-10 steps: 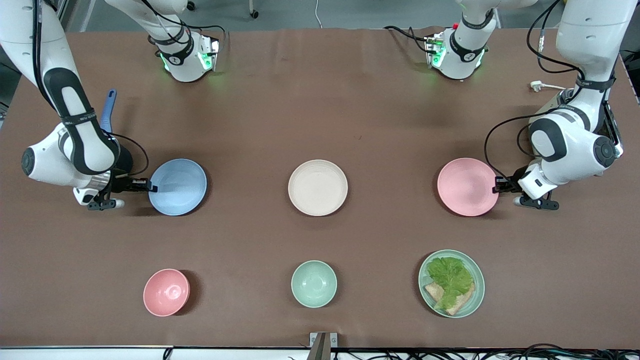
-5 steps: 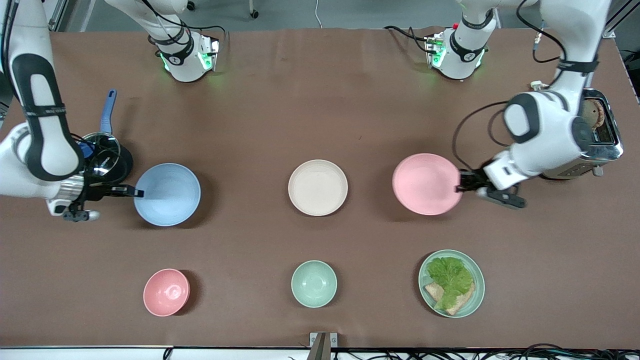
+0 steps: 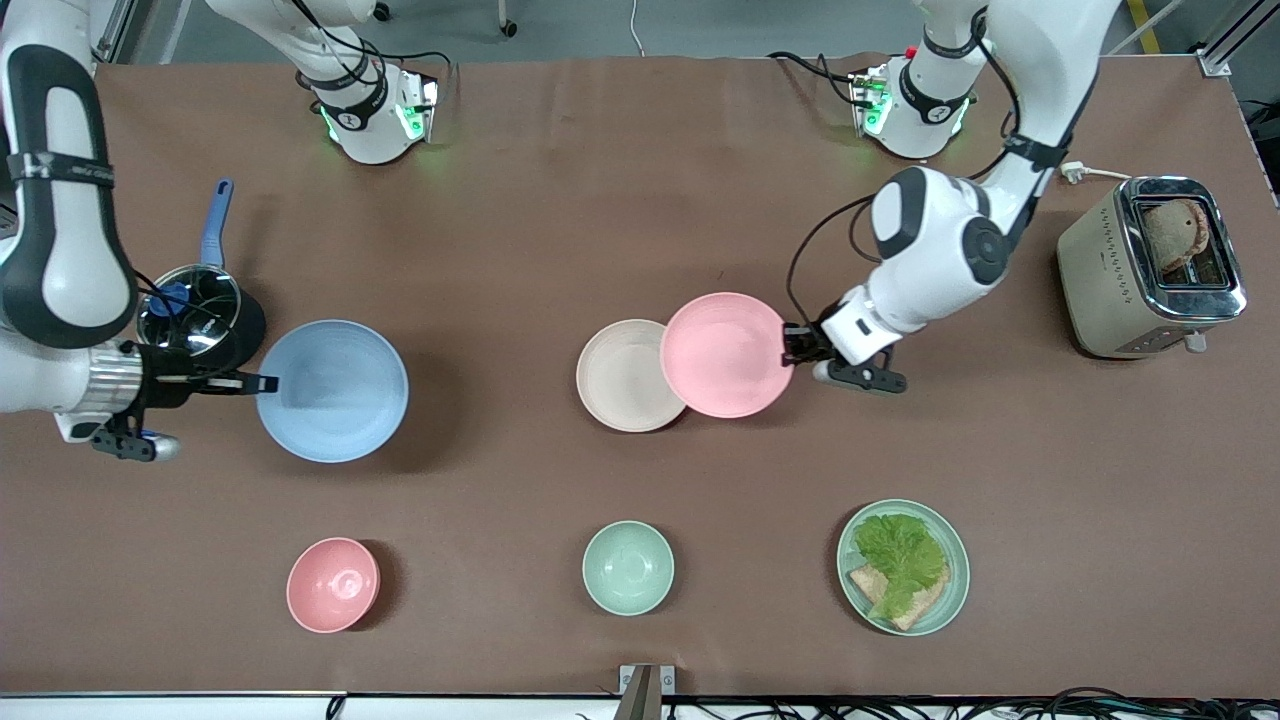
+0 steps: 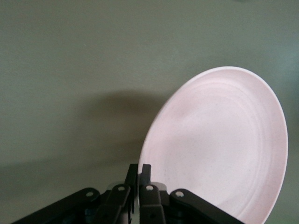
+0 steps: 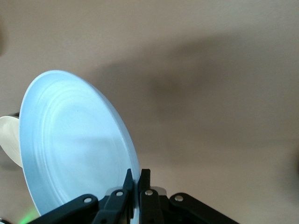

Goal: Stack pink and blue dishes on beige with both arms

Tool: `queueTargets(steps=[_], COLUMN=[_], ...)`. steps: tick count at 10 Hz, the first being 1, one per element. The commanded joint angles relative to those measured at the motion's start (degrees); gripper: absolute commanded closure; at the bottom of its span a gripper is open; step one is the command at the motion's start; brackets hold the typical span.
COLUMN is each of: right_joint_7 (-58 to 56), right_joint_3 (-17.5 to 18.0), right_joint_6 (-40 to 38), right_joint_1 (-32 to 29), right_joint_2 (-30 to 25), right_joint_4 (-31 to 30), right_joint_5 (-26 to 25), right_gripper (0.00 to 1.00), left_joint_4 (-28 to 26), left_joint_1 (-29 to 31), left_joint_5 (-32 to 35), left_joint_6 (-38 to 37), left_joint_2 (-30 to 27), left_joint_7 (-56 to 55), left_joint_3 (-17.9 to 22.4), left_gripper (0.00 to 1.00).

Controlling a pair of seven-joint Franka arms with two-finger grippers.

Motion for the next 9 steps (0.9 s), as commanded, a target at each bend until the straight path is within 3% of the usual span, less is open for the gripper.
queueTargets(steps=[1,3,5,6,7,8,9], right_joint_7=[5.81,8.71,11.01,11.10,11.10,11.19,11.80], right_joint_3=[0.56,3.72,6.71,8.46,8.74,8.74,8.74], right_joint_6=[0.05,1.19,3.03,4.79,6.02,7.34,8.92], right_joint_1=[3.92,4.02,4.19,4.63,5.33,6.47,7.26], right_joint_2=[-1.09,-1.09,-1.09,-1.26,-1.26,-1.70,-2.05], right_joint_4=[-0.65,-0.92,-1.44,-2.49,-3.37,-4.51,-5.82], right_joint_5=[-0.98,-0.98,-0.98,-1.07,-1.07,-1.07,-0.98], right_gripper=[0.99,0.99,0.99,0.99,0.99,0.99,0.99], left_joint_4=[1.90,7.15,8.24,8.32,8.32,8.59,9.02], left_joint_1=[-3.17,-3.45,-5.37,-5.99,-6.61,-6.53,-6.18], left_joint_5=[3.19,7.59,9.79,10.06,10.33,10.42,11.11], left_joint_6=[10.23,11.25,11.25,11.25,11.25,11.25,11.16], left_joint_2=[8.66,16.83,18.80,18.80,19.06,18.98,18.46], left_joint_7=[-5.82,-8.56,-12.17,-13.92,-15.24,-15.26,-15.17], left_joint_3=[-1.22,-3.86,-4.30,-4.31,-4.31,-4.31,-4.31], left_gripper=[0.99,0.99,0.95,0.88,0.64,0.50,0.25])
